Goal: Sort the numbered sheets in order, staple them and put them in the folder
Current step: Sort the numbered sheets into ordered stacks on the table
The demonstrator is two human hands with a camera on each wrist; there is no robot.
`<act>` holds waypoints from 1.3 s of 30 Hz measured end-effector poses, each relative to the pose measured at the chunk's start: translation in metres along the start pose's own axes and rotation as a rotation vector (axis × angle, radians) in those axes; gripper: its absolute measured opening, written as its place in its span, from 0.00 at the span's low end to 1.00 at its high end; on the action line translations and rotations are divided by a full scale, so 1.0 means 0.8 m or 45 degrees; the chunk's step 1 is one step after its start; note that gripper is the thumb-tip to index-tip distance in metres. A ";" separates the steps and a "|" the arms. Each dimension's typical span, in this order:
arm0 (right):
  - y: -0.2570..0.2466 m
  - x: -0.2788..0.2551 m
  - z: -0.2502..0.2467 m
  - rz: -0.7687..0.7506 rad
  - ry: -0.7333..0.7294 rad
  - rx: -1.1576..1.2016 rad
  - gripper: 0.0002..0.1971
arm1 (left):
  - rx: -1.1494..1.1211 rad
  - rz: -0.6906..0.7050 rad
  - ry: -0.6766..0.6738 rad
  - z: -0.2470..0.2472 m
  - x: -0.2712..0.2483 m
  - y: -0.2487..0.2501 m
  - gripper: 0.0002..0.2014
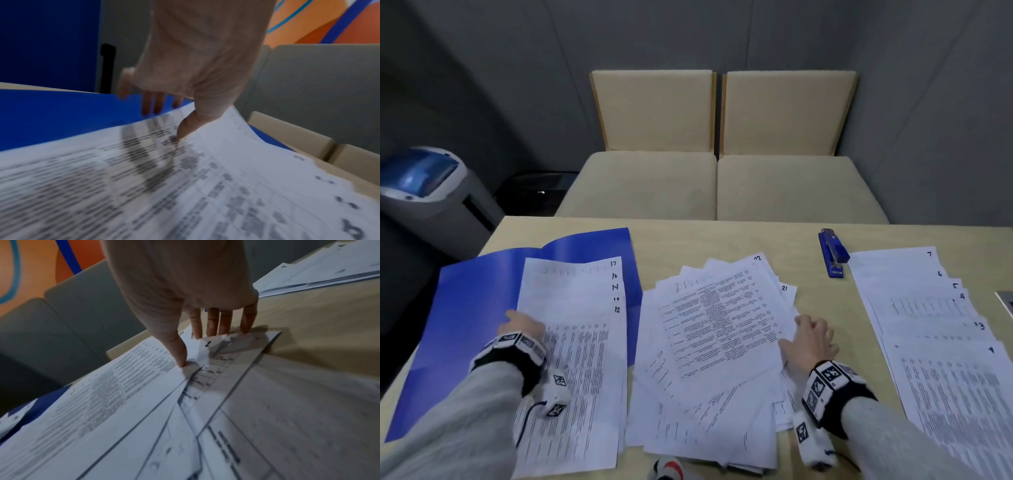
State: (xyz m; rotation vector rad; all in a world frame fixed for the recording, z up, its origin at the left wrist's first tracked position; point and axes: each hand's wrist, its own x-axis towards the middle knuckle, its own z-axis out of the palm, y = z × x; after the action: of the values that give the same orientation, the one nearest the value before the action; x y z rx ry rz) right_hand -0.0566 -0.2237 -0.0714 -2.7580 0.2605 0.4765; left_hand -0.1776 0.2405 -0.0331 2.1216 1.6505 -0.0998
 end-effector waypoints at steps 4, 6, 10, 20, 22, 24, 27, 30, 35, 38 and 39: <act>-0.002 0.005 -0.007 0.044 -0.021 0.091 0.28 | -0.044 0.148 0.260 0.006 -0.044 0.060 0.33; 0.002 0.008 -0.008 0.067 0.001 0.176 0.23 | 0.102 0.609 0.283 0.026 -0.069 0.095 0.32; 0.019 0.028 -0.020 0.100 -0.058 0.739 0.06 | 0.110 1.318 -0.064 0.089 -0.134 0.157 0.20; 0.050 0.035 -0.047 0.287 -0.227 1.321 0.10 | 0.658 1.252 -0.334 0.169 -0.155 0.188 0.36; 0.047 0.033 -0.043 0.227 -0.215 1.271 0.09 | 0.631 1.246 -0.330 0.166 -0.159 0.188 0.34; 0.045 0.033 -0.039 0.203 -0.194 1.213 0.08 | 0.607 1.285 -0.354 0.165 -0.161 0.184 0.27; 0.044 0.034 -0.039 0.174 -0.212 1.099 0.10 | 0.242 1.424 -0.445 0.163 -0.170 0.176 0.07; 0.047 0.033 -0.041 0.164 -0.206 1.064 0.16 | -0.081 1.366 -0.679 0.158 -0.169 0.166 0.09; 0.031 0.011 -0.055 0.143 -0.235 1.378 0.21 | -0.520 0.959 -1.195 0.151 -0.175 0.147 0.24; 0.028 0.006 -0.053 0.149 -0.177 1.320 0.09 | -0.420 0.836 -1.429 0.155 -0.201 0.138 0.20; 0.029 0.009 -0.051 0.186 -0.127 1.249 0.11 | -0.306 0.923 -1.425 0.159 -0.208 0.137 0.18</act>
State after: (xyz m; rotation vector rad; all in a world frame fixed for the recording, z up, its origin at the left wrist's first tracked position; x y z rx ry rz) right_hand -0.0436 -0.2607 -0.0441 -1.7634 0.5090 0.3761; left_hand -0.0948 0.0211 -0.0601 1.7652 0.2248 -0.6650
